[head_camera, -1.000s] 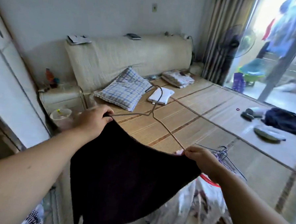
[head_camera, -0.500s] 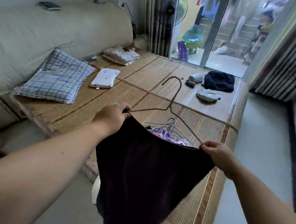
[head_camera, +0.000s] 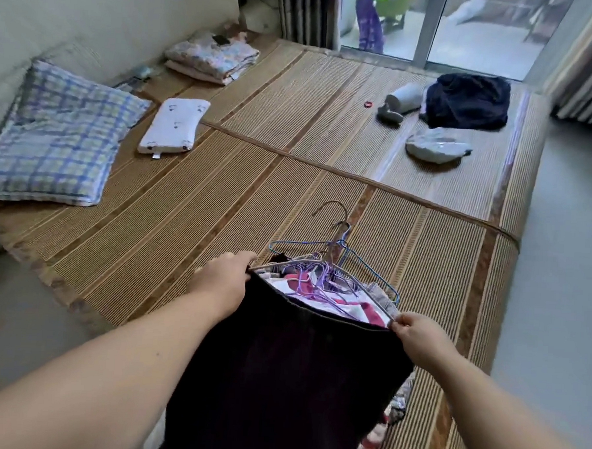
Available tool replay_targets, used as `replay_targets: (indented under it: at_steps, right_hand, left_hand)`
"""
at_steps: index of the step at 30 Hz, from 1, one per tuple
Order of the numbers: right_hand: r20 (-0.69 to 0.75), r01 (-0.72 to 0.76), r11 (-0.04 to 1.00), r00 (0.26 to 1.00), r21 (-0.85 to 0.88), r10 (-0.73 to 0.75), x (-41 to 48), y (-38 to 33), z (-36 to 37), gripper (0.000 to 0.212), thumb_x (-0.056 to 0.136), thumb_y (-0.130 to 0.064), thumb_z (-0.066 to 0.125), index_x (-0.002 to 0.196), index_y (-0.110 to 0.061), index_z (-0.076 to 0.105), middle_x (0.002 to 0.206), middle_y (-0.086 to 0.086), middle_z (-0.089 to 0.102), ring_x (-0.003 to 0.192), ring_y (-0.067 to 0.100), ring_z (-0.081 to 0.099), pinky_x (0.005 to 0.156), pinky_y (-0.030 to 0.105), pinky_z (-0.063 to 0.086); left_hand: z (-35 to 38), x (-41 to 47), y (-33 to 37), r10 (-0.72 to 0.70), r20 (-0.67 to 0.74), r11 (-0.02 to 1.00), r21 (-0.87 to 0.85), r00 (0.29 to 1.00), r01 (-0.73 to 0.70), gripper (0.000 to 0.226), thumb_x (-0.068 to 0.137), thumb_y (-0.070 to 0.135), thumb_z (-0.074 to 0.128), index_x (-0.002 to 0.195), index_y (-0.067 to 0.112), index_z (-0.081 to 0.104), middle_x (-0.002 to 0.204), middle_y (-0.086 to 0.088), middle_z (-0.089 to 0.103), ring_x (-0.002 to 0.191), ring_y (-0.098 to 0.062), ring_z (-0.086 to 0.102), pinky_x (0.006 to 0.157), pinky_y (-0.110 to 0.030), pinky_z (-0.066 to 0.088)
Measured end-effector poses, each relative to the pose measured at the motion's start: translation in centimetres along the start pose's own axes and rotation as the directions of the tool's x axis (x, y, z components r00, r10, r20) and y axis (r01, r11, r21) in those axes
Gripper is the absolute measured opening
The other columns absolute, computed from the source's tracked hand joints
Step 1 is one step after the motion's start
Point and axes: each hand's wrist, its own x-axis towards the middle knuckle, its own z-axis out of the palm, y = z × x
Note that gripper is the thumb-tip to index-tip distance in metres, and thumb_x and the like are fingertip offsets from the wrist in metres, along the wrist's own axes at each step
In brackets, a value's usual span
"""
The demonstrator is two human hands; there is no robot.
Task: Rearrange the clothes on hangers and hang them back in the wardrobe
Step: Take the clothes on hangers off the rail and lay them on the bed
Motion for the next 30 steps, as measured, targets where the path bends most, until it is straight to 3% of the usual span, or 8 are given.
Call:
replay_targets:
  at_steps: [4,7,9,12,16,21,23,30]
  right_hand:
    - [-0.018,0.004,0.997,1.0,-0.073,-0.005,3.9,-0.1,1.1,0.034,0.095,-0.03,0.049,0.124,-0.017,0.059,0.124,0.008,0.062,0.113,0.024,0.057,0.089,0.029,0.043]
    - [-0.014,0.113,0.979,0.993,-0.168,-0.117,4.9,-1.7,3.1,0.053,0.092,-0.038,0.051,0.142,-0.021,0.04,0.144,0.007,0.043,0.133,0.023,0.038,0.107,0.033,0.033]
    - [0.056,0.207,0.954,0.978,-0.215,-0.2,4.6,-3.4,4.4,0.059,0.092,-0.036,0.054,0.145,-0.023,0.033,0.15,0.006,0.031,0.139,0.022,0.028,0.111,0.032,0.025]
    - [0.124,0.341,0.913,0.939,-0.223,-0.321,3.5,-6.3,6.1,0.061,0.089,-0.034,0.056,0.144,-0.029,0.033,0.152,0.004,0.029,0.139,0.02,0.028,0.111,0.03,0.026]
    - [0.186,0.489,0.844,0.871,-0.222,-0.455,0.7,-11.4,7.3,0.061,0.088,-0.033,0.055,0.144,-0.034,0.03,0.154,0.0,0.022,0.141,0.019,0.024,0.112,0.033,0.029]
    - [0.244,0.721,0.656,0.693,-0.223,-0.679,-5.5,-20.4,9.2,0.065,0.087,-0.032,0.055,0.145,-0.037,0.027,0.154,0.001,0.022,0.141,0.021,0.023,0.114,0.036,0.026]
    - [0.278,0.808,0.537,0.588,-0.242,-0.759,-9.0,-24.1,10.1,0.064,0.088,-0.032,0.054,0.145,-0.038,0.025,0.153,0.002,0.024,0.139,0.022,0.026,0.114,0.034,0.026]
    - [0.379,0.951,0.144,0.245,-0.274,-0.892,-23.0,-35.2,15.5,0.063,0.091,-0.037,0.051,0.145,-0.04,0.019,0.153,0.0,0.023,0.139,0.023,0.027,0.113,0.038,0.029]
  left_hand:
    - [2.0,2.3,-0.3,-0.038,0.039,0.999,-0.028,0.999,0.039,0.053,0.093,0.033,0.049,0.143,0.033,0.031,0.137,-0.004,0.043,0.126,-0.025,0.043,0.105,-0.045,0.037]
    - [3.5,2.4,-0.8,-0.059,0.079,0.998,-0.023,0.995,0.061,0.064,0.09,0.034,0.055,0.146,0.034,0.024,0.152,0.0,0.026,0.138,-0.021,0.03,0.112,-0.045,0.028]
    - [4.2,1.7,-1.1,-0.07,0.133,0.997,0.029,0.989,0.067,0.067,0.09,0.033,0.056,0.147,0.035,0.02,0.157,0.001,0.016,0.143,-0.019,0.02,0.115,-0.047,0.022]
    - [4.2,-0.3,-1.7,-0.083,0.182,0.996,0.051,0.98,0.075,0.068,0.09,0.034,0.055,0.148,0.035,0.018,0.158,0.001,0.01,0.145,-0.018,0.014,0.115,-0.05,0.017]
    - [1.8,-3.6,-2.6,-0.107,0.141,0.994,-0.003,0.984,0.108,0.068,0.089,0.036,0.056,0.147,0.037,0.02,0.159,0.003,0.009,0.145,-0.018,0.016,0.116,-0.051,0.016]
    - [-3.8,-9.6,-6.2,-0.161,-0.028,0.985,-0.064,0.987,0.159,0.067,0.09,0.036,0.053,0.147,0.036,0.019,0.159,0.003,0.01,0.144,-0.018,0.016,0.115,-0.051,0.011]
    - [-6.4,-13.2,-8.4,-0.195,-0.107,0.979,-0.088,0.975,0.186,0.067,0.089,0.033,0.052,0.147,0.036,0.019,0.159,0.003,0.011,0.143,-0.02,0.02,0.116,-0.049,0.014]
    - [-13.7,-28.5,-17.4,-0.285,-0.389,0.955,-0.036,0.876,0.295,0.065,0.089,0.035,0.051,0.147,0.036,0.023,0.157,0.005,0.019,0.14,-0.019,0.028,0.113,-0.028,0.022]
